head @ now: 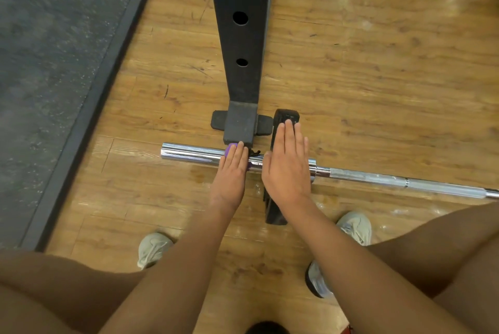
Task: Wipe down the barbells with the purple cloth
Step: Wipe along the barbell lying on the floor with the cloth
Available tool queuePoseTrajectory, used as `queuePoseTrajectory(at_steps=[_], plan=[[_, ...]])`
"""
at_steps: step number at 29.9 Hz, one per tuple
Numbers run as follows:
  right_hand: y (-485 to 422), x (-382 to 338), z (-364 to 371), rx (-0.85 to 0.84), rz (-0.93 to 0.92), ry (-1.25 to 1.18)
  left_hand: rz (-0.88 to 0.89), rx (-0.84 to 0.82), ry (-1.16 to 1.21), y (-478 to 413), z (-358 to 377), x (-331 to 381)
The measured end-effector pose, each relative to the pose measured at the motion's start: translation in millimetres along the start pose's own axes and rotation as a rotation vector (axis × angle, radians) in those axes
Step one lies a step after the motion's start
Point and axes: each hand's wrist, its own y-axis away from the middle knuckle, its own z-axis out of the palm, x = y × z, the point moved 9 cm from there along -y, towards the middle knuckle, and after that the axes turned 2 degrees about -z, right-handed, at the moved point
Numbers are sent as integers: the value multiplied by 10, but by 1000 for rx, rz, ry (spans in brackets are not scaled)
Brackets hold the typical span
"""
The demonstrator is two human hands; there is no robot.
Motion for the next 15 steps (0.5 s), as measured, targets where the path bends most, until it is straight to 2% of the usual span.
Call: queuePoseTrajectory(at_steps=[6,15], plan=[[-393,43,-66,-6,-8,-20,-3,31,25,-21,-3,18],[-815,93,-119,-25,63,-32,77,-29,-72,-272,-10,189]])
